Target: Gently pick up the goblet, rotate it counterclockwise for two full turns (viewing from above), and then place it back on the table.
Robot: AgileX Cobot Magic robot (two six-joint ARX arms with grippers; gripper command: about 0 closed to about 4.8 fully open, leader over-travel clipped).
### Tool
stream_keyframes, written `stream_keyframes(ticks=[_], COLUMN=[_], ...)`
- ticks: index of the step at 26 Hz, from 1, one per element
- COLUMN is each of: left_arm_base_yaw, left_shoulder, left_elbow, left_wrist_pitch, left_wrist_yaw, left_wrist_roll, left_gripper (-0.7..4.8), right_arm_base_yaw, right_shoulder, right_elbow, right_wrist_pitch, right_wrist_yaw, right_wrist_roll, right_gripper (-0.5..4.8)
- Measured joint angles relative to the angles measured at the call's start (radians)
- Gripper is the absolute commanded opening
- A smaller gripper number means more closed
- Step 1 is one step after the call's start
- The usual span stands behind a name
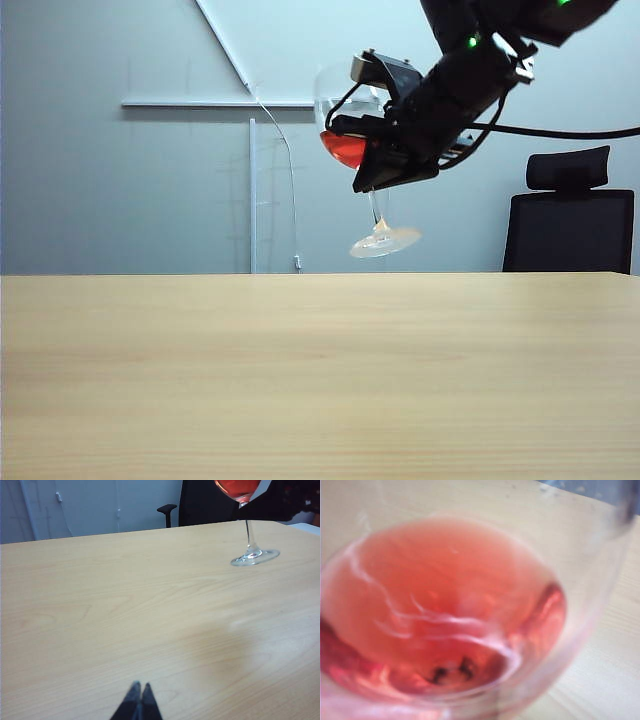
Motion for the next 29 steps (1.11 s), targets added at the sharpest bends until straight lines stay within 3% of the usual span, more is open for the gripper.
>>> stream_keyframes(ticks=[6,10,15,18,22,29], left_arm_base_yaw=[0.000,0.000,0.000,0.000,0.000,0.000], left_shoulder=[0.000,0.000,0.000,0.000,0.000,0.001], left_elbow=[0.000,0.000,0.000,0.000,0.000,0.000], left_wrist_pitch=[0.000,0.000,0.000,0.000,0.000,0.000], left_wrist_yaw=[0.000,0.000,0.000,0.000,0.000,0.000], left_wrist_roll=[0.000,0.000,0.000,0.000,0.000,0.000], left_gripper=[-0.05,-0.05,-0.05,-0.05,-0.05,-0.05], right_arm_base_yaw=[0.003,0.033,0.068,0.069,0.069,0.068], right_shoulder=[0.000,-0.001,-0.001,-0.001,-0.002,-0.037], right_elbow=[0.065,0.085,0.085,0.085,0.085,0.042], right_wrist_pitch=[-0.169,-0.287,-0.319,-0.314,-0.250,-0.143], right_wrist_yaw=[-0.023,-0.020,-0.025,-0.108,-0.241,-0.310], right_wrist_roll=[-0.147,-0.336,-0.464,-0.555,-0.587,-0.579], right_gripper=[-0.06,-0.06,-0.06,-0.06,-0.06,-0.06])
